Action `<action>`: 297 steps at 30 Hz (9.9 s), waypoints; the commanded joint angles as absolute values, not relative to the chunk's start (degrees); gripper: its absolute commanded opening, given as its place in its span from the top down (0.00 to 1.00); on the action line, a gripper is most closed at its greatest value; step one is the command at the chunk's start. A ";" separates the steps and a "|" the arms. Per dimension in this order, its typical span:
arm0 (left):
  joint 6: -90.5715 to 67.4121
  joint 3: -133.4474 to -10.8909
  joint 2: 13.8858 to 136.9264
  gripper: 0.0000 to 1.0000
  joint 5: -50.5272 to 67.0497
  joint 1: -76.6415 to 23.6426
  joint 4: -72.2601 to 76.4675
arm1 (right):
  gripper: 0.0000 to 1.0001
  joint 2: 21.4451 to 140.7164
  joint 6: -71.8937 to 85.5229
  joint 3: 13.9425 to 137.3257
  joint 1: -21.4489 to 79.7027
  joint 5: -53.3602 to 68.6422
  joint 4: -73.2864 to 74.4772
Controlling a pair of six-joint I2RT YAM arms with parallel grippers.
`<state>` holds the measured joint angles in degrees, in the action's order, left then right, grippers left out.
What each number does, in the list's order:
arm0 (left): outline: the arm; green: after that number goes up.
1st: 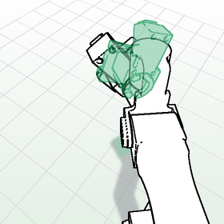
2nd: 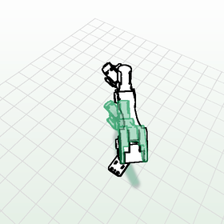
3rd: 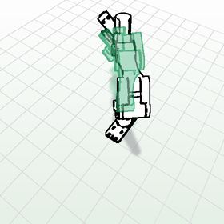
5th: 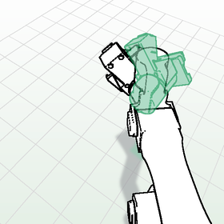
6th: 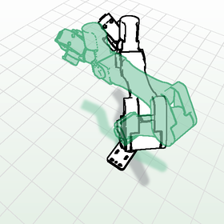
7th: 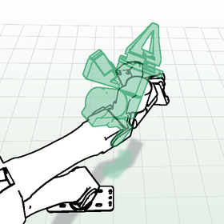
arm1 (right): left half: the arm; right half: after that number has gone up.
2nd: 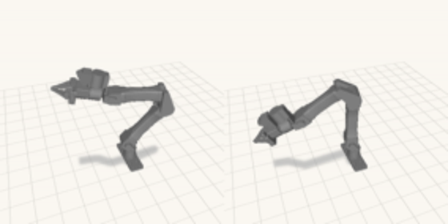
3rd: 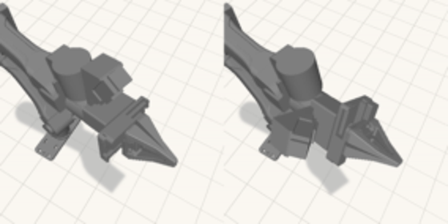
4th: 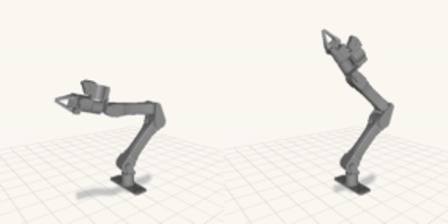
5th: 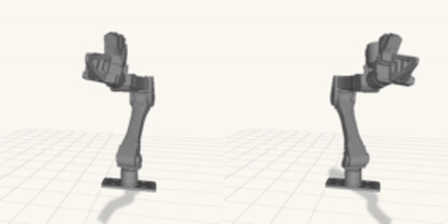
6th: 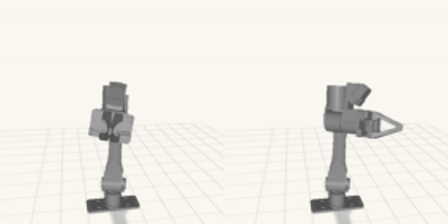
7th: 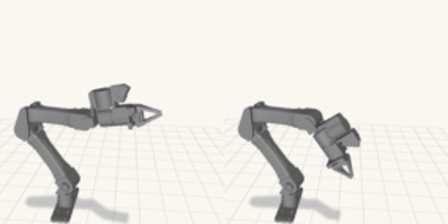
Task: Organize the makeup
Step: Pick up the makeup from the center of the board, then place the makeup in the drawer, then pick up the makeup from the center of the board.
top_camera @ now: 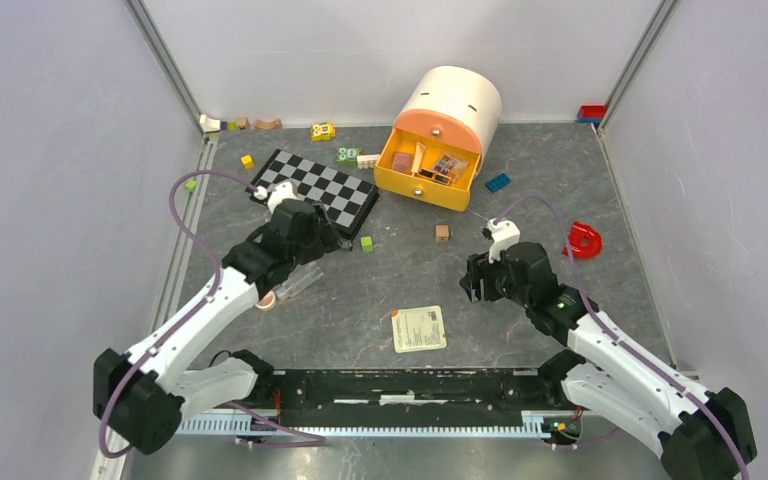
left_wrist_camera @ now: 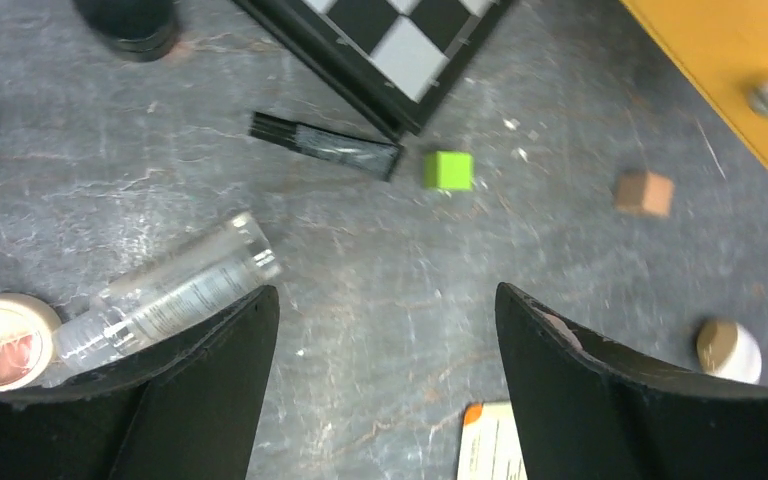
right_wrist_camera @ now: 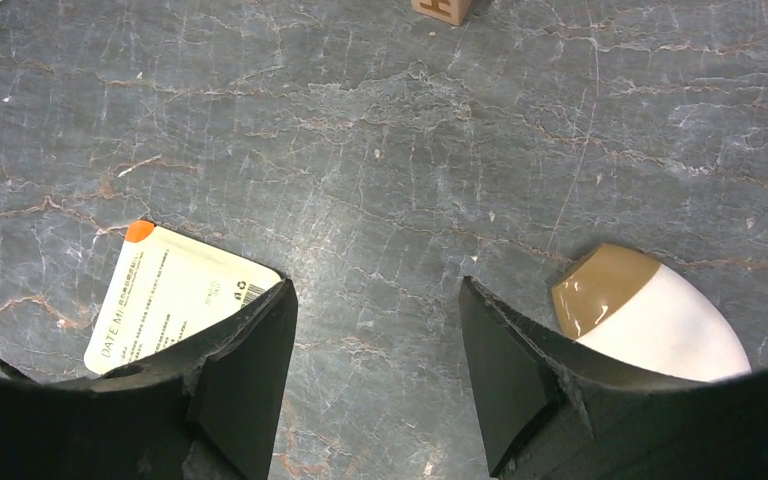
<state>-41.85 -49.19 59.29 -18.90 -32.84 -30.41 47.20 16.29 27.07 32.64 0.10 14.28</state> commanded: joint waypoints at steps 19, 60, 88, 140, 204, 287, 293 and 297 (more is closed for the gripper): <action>-79.41 -51.09 83.67 0.36 -23.47 -22.34 -24.26 | 0.32 41.79 16.57 26.28 32.86 -4.22 17.17; -76.99 -56.87 97.43 0.65 -21.35 -21.65 -23.04 | 0.31 40.13 15.03 26.94 32.86 -7.58 19.96; -61.03 -59.18 67.90 0.71 -23.67 -23.43 -28.36 | 0.31 38.16 16.10 27.27 32.87 -6.84 20.56; -60.30 -62.45 103.07 0.52 -17.71 -23.24 -29.36 | 0.30 36.02 14.03 25.91 32.85 -11.33 23.11; -62.23 -118.61 123.77 0.75 -9.40 -35.86 -27.44 | 0.30 32.11 14.29 27.44 32.86 -15.06 26.06; -43.86 -53.09 86.33 0.18 -11.91 -3.05 -22.12 | 0.29 36.01 12.87 26.54 32.88 -12.37 23.47; -42.61 -55.70 89.99 0.13 -11.04 -3.00 -18.89 | 0.29 36.33 12.52 26.94 32.86 -12.27 23.42; -41.04 -59.24 93.13 0.12 -13.27 -3.02 -20.99 | 0.29 36.39 12.36 27.28 32.84 -12.32 23.64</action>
